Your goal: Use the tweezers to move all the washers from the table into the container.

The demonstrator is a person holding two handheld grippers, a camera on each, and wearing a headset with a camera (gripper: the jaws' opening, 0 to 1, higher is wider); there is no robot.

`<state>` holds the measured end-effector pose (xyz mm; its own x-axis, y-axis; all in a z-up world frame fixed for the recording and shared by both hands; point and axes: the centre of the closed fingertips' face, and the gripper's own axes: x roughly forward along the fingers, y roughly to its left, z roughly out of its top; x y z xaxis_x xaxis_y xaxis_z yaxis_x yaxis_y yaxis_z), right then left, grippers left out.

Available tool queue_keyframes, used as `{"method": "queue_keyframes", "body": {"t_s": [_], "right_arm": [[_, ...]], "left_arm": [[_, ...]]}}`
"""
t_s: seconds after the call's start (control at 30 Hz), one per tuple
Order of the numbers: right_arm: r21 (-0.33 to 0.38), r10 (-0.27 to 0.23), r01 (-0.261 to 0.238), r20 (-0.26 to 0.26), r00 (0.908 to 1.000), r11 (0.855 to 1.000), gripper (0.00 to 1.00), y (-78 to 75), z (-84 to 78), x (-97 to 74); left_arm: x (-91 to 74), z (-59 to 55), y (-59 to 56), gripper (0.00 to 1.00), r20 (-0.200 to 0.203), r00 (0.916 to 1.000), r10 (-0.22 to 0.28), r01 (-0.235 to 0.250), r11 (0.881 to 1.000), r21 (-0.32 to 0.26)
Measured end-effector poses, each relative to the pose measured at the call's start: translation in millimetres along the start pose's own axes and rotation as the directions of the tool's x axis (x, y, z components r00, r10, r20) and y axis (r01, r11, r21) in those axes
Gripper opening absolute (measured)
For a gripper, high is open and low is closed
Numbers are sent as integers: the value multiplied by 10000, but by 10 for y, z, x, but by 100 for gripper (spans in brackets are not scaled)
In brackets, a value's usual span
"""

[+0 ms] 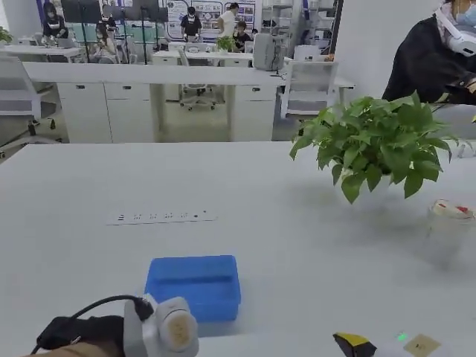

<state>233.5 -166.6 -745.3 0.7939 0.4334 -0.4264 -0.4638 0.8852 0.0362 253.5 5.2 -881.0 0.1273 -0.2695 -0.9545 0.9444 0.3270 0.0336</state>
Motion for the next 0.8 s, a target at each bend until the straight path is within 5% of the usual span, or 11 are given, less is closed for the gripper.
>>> {"method": "queue_keyframes", "body": {"t_s": [0.07, 0.13, 0.17, 0.33, 0.37, 0.43, 0.53, 0.6, 0.67, 0.73, 0.8], "right_arm": [[437, 143, -139, -71, 9999, 9989, 71, 12, -21, 7], [476, 127, -123, -75, 9999, 9988, 75, 10, -22, 12], [465, 114, -110, -78, 9999, 9989, 75, 14, -24, 11], [388, 136, -129, -167, 9998, 9992, 80, 35, -40, 19], [452, 203, -194, -211, 9996, 9988, 81, 45, -48, 26], [489, 275, -261, -276, 9992, 9985, 83, 61, -60, 28], [394, 379, -368, -258, 9989, 9985, 83, 96, -52, 29], [349, 443, -431, -333, 9985, 9985, 84, 114, -64, 34], [288, 504, -492, -447, 9977, 9984, 86, 140, -84, 44], [200, 541, -531, -537, 9971, 9984, 88, 156, -101, 45], [127, 578, -572, -610, 9965, 9983, 89, 172, -112, 47]], "left_arm": [[-33, -67, 18, 13, 332, 9989, 318, -296, 9975, -643], [-99, -55, 18, 19, 1182, 9909, 644, -481, 9895, -1362], [-161, -47, 40, 18, 1666, 9813, 968, -629, 9783, -1974], [-467, -111, 22, 27, 2679, 9497, 1620, -575, 9315, -3593], [-574, -108, 22, 30, 3026, 9323, 1980, -568, 9065, -4183], [-690, -116, -7, 41, 3352, 9134, 2309, -490, 8800, -4725], [-911, -132, -58, 52, 3898, 8642, 3182, -450, 8204, -5700], [-985, -127, -87, 60, 4129, 8392, 3539, -409, 7982, -6011], [-1036, -160, -152, 69, 4103, 8260, 3865, -651, 7884, -6117], [-1113, -172, -149, 75, 4126, 7968, 4416, -1059, 7741, -6241], [-1188, -193, -176, 85, 4052, 7738, 4869, -1203, 7410, -6607]]}}
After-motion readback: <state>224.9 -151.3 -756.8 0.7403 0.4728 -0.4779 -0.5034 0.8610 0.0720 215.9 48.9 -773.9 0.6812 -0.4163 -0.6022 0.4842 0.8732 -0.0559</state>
